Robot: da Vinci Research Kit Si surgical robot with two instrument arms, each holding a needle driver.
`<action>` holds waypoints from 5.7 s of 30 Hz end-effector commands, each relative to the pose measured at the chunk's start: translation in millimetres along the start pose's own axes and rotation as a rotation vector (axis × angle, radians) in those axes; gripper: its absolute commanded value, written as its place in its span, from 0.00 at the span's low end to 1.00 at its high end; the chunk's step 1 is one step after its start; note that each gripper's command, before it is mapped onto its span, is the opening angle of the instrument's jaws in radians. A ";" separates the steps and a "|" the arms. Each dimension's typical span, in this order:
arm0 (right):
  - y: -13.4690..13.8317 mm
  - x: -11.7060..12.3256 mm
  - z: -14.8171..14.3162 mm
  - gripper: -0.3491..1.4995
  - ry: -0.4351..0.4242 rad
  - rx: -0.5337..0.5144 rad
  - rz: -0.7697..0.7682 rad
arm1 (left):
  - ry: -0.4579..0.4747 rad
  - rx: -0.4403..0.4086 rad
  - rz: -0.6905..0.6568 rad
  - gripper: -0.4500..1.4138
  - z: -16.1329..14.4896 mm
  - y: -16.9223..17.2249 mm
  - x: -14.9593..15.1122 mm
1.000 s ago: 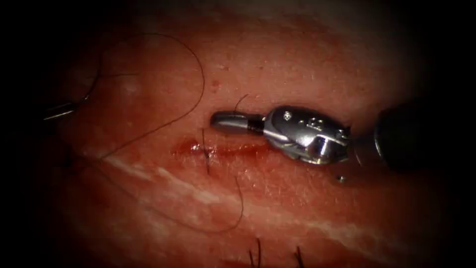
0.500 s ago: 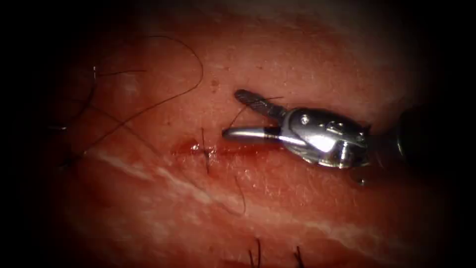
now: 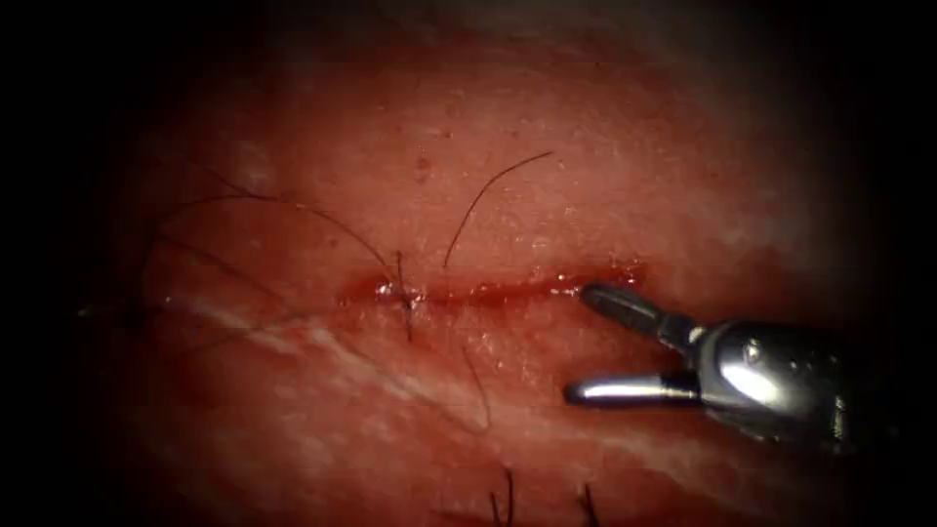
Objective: Wound Closure
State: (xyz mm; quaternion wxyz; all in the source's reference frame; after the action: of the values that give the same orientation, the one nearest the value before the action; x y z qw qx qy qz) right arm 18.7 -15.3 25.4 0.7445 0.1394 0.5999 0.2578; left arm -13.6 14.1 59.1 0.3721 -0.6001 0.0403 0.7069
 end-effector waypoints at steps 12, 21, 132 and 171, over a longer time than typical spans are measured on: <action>-3.7 -1.0 0.8 0.86 -0.037 0.053 -0.025 | -0.302 -0.094 0.140 0.67 5.7 4.1 -8.9; -4.3 -1.6 2.1 0.87 -0.045 0.067 -0.032 | -0.386 -0.117 0.151 0.68 6.6 4.2 -11.2; 15.8 8.9 27.8 0.00 -0.235 0.041 -0.373 | -0.243 -0.064 0.136 0.62 5.1 5.2 -6.0; 19.6 8.7 32.7 0.93 -0.128 0.010 -0.393 | -0.077 -0.421 -0.077 0.57 13.8 17.0 -2.2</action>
State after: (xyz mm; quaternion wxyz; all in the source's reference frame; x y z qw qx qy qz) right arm 46.8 9.6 35.7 0.8160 0.0395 0.5686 0.0962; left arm -34.0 8.7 57.2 0.2696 -0.6403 -0.1415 0.7052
